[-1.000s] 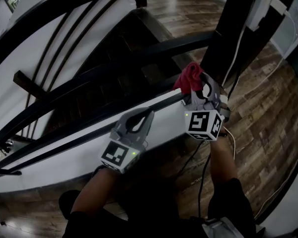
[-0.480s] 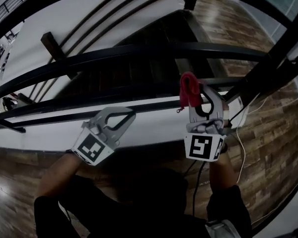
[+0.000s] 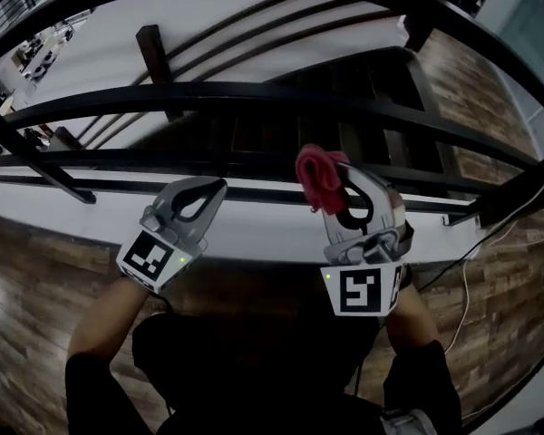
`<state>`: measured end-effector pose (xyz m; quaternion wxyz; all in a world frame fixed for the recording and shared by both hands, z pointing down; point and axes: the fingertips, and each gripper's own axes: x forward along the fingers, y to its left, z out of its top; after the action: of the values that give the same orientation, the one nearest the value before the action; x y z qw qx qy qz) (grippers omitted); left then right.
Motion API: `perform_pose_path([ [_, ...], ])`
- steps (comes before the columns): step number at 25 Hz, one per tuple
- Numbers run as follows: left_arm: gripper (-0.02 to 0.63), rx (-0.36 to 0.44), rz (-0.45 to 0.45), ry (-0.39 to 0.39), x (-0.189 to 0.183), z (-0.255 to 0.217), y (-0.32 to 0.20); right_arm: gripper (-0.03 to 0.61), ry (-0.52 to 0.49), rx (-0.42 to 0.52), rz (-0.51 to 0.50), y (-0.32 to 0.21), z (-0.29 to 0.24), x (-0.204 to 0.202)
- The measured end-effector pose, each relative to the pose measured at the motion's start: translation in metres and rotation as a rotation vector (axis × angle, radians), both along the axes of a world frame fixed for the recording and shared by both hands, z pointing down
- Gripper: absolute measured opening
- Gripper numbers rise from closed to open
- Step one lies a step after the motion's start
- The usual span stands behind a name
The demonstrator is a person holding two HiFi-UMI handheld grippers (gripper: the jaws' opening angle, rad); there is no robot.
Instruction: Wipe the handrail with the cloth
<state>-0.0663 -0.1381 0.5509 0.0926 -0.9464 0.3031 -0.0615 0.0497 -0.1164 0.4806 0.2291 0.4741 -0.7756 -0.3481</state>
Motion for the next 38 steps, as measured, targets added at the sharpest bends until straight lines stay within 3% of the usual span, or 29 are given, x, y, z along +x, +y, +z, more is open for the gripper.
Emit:
perform_pose_path([
  [5, -0.002, -0.016, -0.070, 0.016, -0.095, 0.007, -0.010, 0.046, 0.007, 0.009, -0.114, -0.012, -0.006, -0.119],
  [11, -0.002, -0.046, -0.278, 0.033, -0.217, 0.037, -0.014, 0.046, 0.045, -0.039, -0.286, -0.020, 0.009, -0.245],
  [22, -0.002, -0.165, -0.576, 0.133, -0.374, 0.104, -0.009, 0.046, 0.037, -0.179, -0.511, -0.019, 0.066, -0.434],
  [26, -0.002, -0.169, -0.666, 0.150, -0.402, 0.125, -0.012, 0.046, 0.021, -0.249, -0.521, -0.032, 0.117, -0.480],
  [32, -0.002, -0.208, -0.793, 0.240, -0.429, 0.167, -0.018, 0.046, -0.096, -0.381, -0.392, -0.072, 0.190, -0.510],
  [38, -0.002, -0.236, -0.838, 0.273, -0.445, 0.176, -0.028, 0.047, -0.054, -0.433, -0.344, -0.102, 0.217, -0.526],
])
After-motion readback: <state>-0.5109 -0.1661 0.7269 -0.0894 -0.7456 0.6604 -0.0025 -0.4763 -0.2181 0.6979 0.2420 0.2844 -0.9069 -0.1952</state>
